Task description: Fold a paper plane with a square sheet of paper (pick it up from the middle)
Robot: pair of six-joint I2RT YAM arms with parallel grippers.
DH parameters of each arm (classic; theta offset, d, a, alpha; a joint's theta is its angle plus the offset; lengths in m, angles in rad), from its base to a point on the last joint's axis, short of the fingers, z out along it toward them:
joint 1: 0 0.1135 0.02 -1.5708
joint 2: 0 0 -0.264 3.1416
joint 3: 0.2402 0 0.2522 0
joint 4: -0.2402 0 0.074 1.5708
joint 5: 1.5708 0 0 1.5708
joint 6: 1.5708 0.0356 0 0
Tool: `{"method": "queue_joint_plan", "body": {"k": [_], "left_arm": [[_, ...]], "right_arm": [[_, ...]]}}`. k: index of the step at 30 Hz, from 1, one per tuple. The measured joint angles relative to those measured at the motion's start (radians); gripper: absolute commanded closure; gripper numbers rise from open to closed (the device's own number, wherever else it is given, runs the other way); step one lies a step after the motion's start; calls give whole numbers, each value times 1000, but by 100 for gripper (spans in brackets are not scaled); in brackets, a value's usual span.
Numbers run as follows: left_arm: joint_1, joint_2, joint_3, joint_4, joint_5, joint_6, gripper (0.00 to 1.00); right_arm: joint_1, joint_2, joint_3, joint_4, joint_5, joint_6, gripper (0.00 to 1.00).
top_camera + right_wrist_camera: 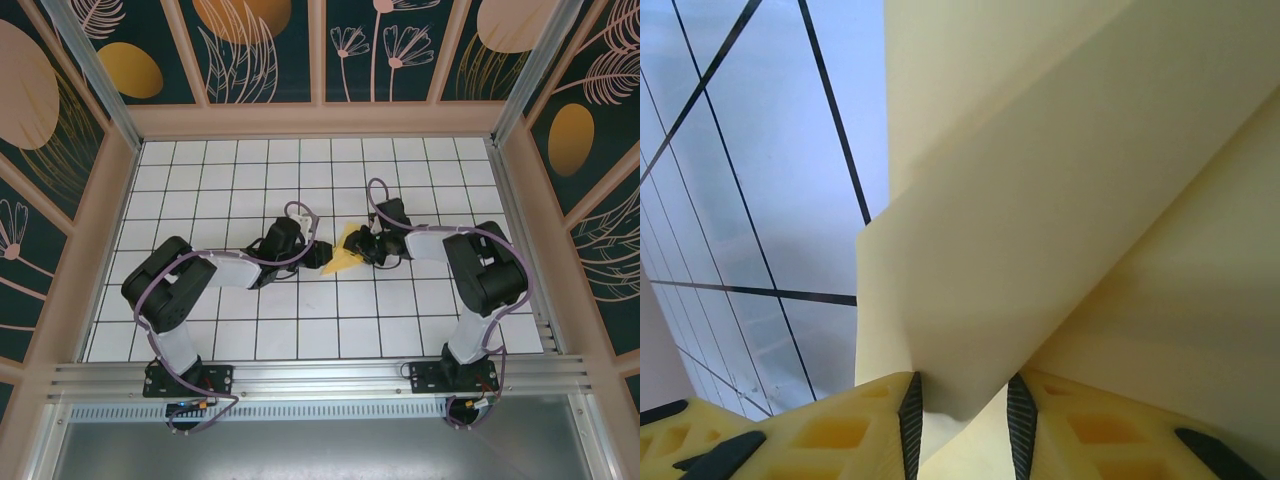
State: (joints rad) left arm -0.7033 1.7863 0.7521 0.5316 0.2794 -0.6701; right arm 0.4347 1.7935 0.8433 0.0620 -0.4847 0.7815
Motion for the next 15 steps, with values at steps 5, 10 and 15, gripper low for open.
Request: {"method": "queue_joint_plan", "body": {"k": [5, 10, 15], "left_arm": [[0, 0, -10, 8, -43, -79, 75], [0, 0, -10, 10, -60, -113, 77], [0, 13, 8, 11, -42, -132, 82]], "right_arm": [[0, 21, 38, -46, -3, -26, 69], [0, 39, 75, -98, -7, -58, 67], [0, 55, 111, -152, -13, -95, 63]]}}
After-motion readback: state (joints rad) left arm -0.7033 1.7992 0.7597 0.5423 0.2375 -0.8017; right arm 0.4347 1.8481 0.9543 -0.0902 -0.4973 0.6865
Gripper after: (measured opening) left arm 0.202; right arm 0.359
